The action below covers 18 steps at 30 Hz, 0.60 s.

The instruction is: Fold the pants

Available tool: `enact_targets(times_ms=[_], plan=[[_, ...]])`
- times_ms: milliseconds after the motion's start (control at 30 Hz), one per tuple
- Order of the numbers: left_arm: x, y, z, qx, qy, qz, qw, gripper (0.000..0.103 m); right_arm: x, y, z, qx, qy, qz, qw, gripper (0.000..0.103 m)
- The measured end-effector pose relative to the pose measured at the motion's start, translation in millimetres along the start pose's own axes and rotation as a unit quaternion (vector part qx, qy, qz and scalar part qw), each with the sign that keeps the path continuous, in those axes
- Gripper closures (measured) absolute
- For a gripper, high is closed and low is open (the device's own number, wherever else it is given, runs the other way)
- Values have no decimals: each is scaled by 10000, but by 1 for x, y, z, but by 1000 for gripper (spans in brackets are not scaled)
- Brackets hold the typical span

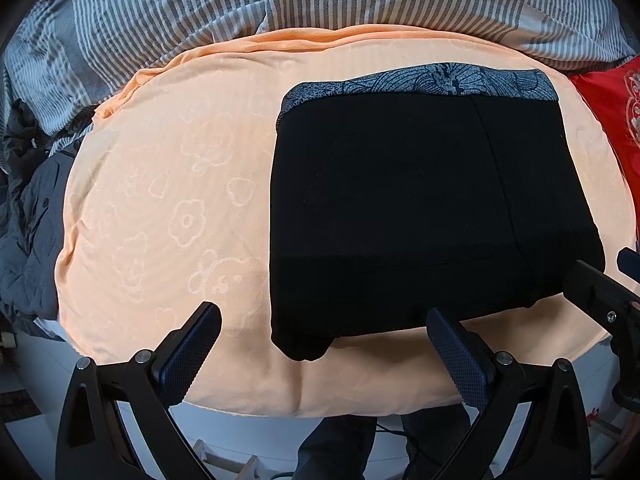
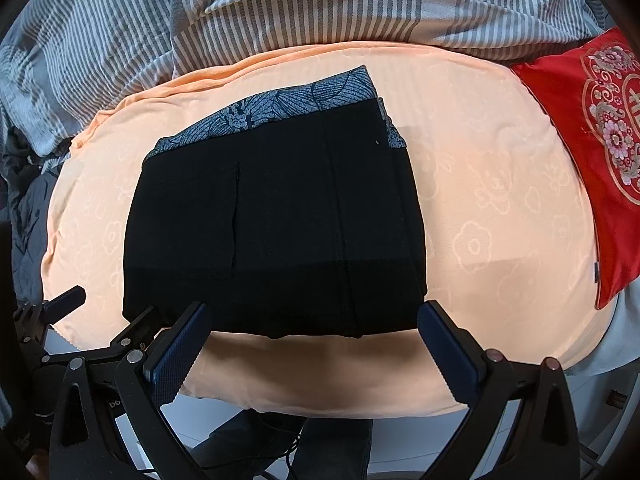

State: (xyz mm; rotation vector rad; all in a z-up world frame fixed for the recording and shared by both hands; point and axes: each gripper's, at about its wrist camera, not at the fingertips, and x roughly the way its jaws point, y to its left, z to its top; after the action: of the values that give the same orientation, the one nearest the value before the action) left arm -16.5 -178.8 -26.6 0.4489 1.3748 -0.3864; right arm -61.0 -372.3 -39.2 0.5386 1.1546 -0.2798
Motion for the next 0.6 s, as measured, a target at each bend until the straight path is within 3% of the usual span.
enact_targets(times_ms=[600], plan=[[3,3,0,-97,43,-119,9999,0,4,1,-2,-2,35,15,10000,0]])
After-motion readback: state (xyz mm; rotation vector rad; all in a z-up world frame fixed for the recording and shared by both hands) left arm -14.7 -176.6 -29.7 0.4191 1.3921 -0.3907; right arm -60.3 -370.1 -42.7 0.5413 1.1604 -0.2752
